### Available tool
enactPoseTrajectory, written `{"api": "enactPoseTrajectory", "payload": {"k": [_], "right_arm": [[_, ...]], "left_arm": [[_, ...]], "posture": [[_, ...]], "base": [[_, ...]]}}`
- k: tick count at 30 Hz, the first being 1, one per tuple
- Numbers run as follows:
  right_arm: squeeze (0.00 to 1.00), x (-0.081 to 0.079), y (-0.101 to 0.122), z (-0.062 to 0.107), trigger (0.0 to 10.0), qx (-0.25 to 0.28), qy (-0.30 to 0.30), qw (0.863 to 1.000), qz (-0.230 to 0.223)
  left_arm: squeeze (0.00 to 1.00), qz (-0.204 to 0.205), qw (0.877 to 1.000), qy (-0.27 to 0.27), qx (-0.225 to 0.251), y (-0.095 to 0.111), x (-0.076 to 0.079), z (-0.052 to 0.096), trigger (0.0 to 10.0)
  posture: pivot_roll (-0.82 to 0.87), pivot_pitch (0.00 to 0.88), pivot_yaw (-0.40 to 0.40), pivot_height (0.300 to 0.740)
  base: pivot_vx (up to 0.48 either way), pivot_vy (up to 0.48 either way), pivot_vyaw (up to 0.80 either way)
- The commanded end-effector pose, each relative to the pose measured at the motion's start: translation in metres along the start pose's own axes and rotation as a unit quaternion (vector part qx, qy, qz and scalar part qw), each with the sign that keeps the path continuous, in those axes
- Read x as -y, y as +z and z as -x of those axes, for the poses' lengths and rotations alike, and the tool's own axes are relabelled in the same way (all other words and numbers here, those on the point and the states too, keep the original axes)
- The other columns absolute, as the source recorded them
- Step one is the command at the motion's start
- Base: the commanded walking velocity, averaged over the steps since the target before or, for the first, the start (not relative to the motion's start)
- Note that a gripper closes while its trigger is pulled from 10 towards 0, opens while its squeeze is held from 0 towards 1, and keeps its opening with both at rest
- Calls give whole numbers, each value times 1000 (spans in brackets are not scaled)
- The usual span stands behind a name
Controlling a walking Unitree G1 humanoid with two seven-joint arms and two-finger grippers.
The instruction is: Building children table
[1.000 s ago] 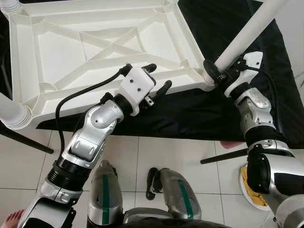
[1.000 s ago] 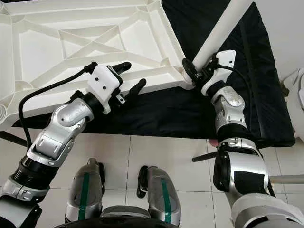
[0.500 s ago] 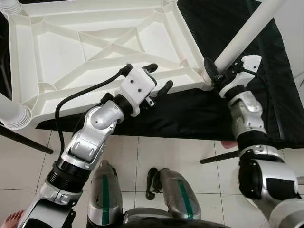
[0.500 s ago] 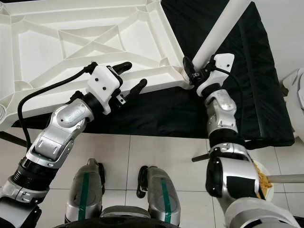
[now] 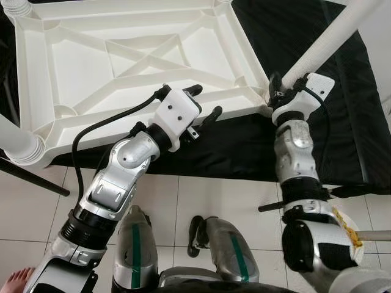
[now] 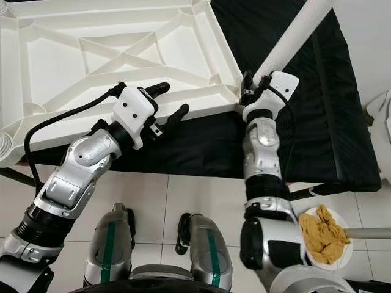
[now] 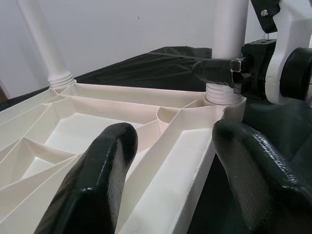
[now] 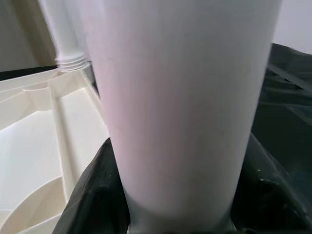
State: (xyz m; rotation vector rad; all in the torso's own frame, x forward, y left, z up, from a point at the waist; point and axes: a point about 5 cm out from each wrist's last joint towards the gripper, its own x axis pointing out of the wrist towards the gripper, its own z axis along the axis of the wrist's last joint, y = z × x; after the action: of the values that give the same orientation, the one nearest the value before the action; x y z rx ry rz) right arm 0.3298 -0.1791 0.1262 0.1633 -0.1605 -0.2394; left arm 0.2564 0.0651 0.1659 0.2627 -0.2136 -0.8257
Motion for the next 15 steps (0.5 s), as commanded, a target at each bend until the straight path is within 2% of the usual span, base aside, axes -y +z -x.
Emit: {"api": "enactPoseTrajectory", "payload": {"k": [1, 9, 10, 11, 13, 14, 15], "right_arm": [[0, 11, -8, 8, 0, -22, -61, 998, 0], [0, 3, -6, 7, 0, -32, -54, 998, 5], [0, 3, -7, 8, 1216, -34, -53, 998, 9], [0, 2, -8, 9, 10000, -37, -52, 998, 14], [0, 2, -8, 9, 10000, -37, -52, 998, 14], [251, 1, -7, 9, 10000, -36, -46, 998, 20], [251, 1, -7, 9, 10000, -36, -46, 998, 20]], "left_arm": [[0, 2, 999, -32, 1, 1, 6, -1, 10000], [0, 0, 999, -34, 3, 1, 5, -2, 10000], [0, 0, 999, -33, 3, 1, 5, -2, 10000], [0, 0, 999, -33, 3, 0, 5, -2, 10000], [0, 0, 999, -33, 3, 0, 5, -2, 10000], [0, 1, 999, -33, 2, 0, 5, -1, 10000], [0, 1, 999, -33, 2, 0, 5, -1, 10000]], "posture": [[104, 60, -117, 740], [110, 38, -117, 740], [111, 33, -116, 740], [112, 28, -117, 740], [112, 28, -117, 740], [113, 24, -116, 740], [113, 24, -116, 740]], "base": [[0, 0, 0], [0, 0, 0], [0, 0, 0], [0, 0, 0], [0, 0, 0], [0, 0, 0], [0, 0, 0]]}}
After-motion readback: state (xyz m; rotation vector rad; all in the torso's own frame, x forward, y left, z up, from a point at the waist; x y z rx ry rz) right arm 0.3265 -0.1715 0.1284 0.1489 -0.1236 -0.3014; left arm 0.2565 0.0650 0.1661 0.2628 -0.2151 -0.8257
